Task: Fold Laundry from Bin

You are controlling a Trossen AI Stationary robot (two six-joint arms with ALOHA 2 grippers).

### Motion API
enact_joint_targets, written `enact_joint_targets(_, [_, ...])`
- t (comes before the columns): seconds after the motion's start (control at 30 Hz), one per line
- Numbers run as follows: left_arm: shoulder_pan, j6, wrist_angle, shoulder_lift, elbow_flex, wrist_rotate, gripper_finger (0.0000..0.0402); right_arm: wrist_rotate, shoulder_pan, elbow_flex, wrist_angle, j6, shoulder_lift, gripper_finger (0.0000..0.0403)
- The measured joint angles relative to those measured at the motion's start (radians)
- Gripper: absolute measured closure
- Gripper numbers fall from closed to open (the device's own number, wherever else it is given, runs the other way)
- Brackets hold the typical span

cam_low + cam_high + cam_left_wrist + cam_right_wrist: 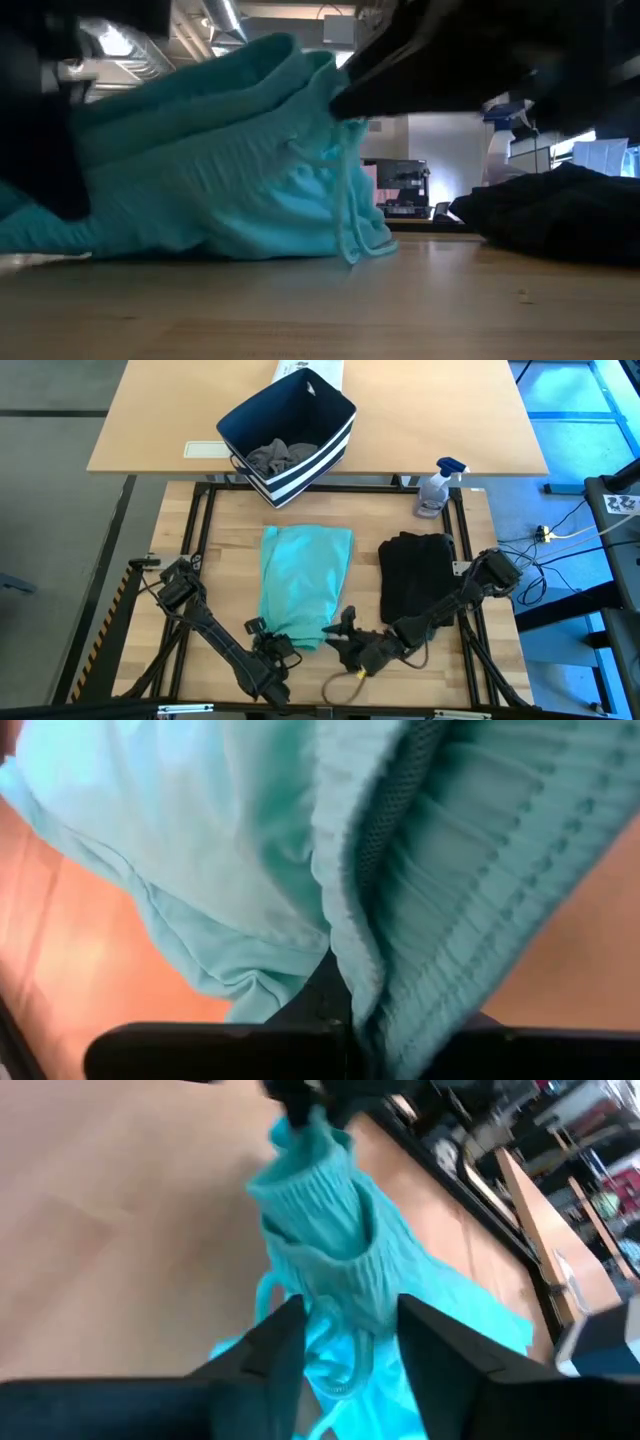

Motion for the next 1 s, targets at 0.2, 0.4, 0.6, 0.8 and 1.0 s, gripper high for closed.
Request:
enact_joint_targets(0.2, [0.000, 0.068, -0.031, -0.002, 0.151, 0.036, 0.0383, 0.111, 0.106, 0.000, -0.037, 0.004, -0.058, 0.0174])
enact_joint_targets(0.4, [0.037, 0.157, -0.032, -0.002, 0.277, 0.131, 0.0383, 0.236, 0.192, 0.001, -0.021, 0.003, -0.124, 0.0126])
enact_joint_targets(0.6, [0.088, 0.256, -0.032, -0.002, 0.357, 0.276, 0.0383, 0.257, 0.233, 0.061, -0.034, -0.049, -0.129, 0.0121])
enact_joint_targets(0.8, [0.123, 0.395, -0.023, -0.002, 0.460, 0.367, 0.0383, 0.243, 0.240, 0.129, -0.059, -0.050, -0.129, 0.0121])
enact_joint_targets(1.0, [0.162, 0.550, -0.027, -0.002, 0.579, 0.451, 0.0383, 0.275, 0.255, 0.140, -0.079, -0.077, -0.129, 0.0121])
